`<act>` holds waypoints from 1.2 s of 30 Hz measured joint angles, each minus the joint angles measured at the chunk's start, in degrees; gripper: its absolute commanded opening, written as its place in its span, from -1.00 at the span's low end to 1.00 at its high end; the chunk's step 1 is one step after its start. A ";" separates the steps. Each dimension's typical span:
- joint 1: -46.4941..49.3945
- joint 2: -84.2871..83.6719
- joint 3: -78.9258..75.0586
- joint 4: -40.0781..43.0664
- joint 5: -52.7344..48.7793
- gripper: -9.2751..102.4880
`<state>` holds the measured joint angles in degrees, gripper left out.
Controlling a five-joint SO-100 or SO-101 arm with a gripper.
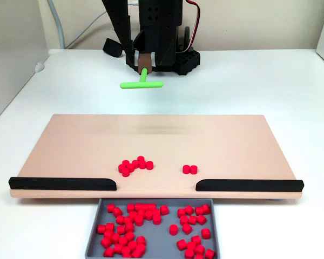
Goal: Gather the left side granules
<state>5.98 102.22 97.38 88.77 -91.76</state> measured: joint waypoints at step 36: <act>-16.35 -4.66 -0.44 0.00 75.50 -0.84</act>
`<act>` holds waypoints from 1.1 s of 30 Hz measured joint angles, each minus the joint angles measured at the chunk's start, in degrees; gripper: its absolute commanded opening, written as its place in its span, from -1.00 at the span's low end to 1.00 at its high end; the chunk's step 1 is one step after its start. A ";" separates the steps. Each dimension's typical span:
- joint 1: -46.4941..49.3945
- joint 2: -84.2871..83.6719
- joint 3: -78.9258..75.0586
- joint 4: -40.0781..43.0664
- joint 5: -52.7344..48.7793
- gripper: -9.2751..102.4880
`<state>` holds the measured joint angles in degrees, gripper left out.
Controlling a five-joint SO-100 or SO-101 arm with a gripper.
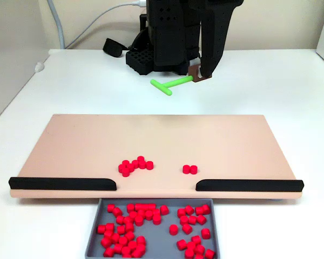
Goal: Gather the left side granules
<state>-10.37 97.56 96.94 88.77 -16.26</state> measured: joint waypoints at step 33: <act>-9.32 -36.04 -39.20 0.00 29.62 -0.84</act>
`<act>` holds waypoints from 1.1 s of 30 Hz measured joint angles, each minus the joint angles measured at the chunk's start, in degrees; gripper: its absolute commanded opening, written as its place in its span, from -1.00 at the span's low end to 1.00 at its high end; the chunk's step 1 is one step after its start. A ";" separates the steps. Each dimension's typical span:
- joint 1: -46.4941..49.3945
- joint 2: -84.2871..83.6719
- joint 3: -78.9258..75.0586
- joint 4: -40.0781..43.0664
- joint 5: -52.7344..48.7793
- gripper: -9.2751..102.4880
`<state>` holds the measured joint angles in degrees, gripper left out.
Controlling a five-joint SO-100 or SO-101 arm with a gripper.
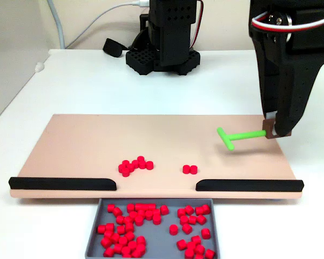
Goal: Gather the left side granules
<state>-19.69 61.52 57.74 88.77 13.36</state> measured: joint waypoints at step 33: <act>3.69 -6.15 -0.53 -3.60 0.09 -0.84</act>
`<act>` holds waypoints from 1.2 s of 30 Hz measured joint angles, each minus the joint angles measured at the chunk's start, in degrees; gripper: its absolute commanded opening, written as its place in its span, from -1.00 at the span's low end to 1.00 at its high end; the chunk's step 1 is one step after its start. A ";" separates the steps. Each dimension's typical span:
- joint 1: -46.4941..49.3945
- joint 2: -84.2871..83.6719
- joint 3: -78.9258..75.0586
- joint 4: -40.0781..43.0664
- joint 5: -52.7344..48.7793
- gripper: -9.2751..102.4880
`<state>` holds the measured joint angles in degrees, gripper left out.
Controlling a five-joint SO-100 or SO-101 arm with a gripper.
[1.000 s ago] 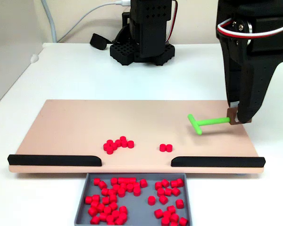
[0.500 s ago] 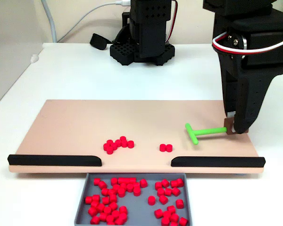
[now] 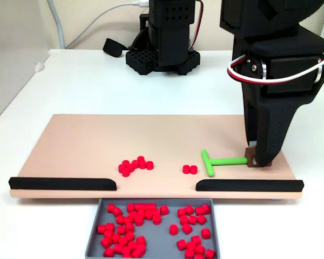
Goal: Gather the left side granules
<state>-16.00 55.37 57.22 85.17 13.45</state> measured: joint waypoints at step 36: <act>8.09 -0.79 -0.53 0.00 -0.62 -0.84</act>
<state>-7.91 54.58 56.69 85.17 12.83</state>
